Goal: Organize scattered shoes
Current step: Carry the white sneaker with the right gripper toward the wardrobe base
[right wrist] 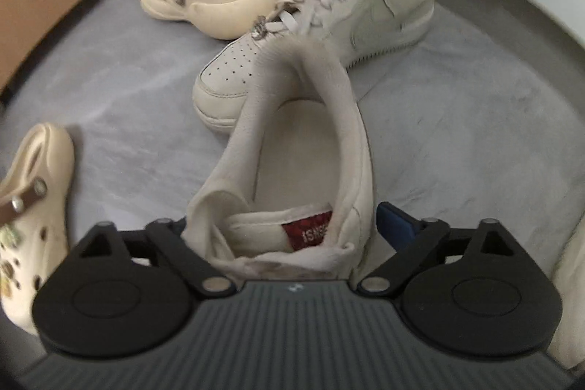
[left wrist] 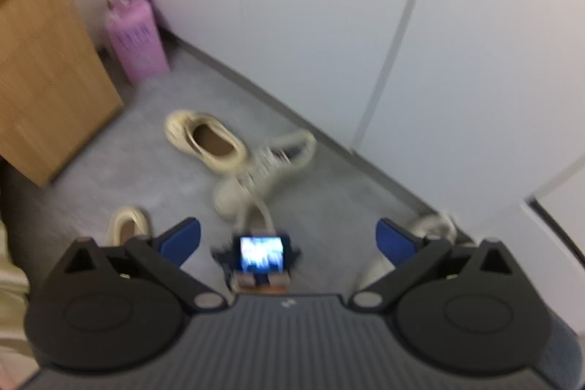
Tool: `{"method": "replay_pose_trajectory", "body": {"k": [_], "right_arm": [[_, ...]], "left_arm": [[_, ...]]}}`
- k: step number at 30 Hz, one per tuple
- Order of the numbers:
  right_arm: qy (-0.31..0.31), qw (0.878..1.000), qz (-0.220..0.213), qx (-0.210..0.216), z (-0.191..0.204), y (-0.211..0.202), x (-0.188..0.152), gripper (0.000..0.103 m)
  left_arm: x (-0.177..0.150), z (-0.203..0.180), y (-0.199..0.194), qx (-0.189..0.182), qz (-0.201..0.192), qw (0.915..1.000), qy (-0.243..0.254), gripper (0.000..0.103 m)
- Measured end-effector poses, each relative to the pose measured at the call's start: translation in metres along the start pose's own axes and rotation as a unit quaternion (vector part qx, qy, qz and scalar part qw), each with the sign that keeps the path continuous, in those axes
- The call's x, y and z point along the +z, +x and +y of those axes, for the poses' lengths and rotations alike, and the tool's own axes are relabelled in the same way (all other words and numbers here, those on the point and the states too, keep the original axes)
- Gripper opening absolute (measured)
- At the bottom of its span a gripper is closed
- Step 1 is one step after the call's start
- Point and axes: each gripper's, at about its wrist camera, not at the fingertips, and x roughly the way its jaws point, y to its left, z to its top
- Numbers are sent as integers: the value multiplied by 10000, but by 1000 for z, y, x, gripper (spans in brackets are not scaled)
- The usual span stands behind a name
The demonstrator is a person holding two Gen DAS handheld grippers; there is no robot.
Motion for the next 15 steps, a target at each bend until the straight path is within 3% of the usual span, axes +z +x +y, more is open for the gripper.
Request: {"method": "replay_pose_trajectory", "body": {"k": [3, 8, 15], "right_arm": [[166, 9998, -72, -57, -5, -8, -3, 87], [1095, 9926, -198, -485, -63, -22, -7, 86], [2375, 9647, -372, -1074, -146, -43, -12, 86]], "left_arm": [[-16, 6, -7, -116, 90, 9999, 55, 103], [-35, 18, -21, -384, 163, 9990, -182, 103], [-41, -14, -31, -712, 259, 9969, 200, 103]]}}
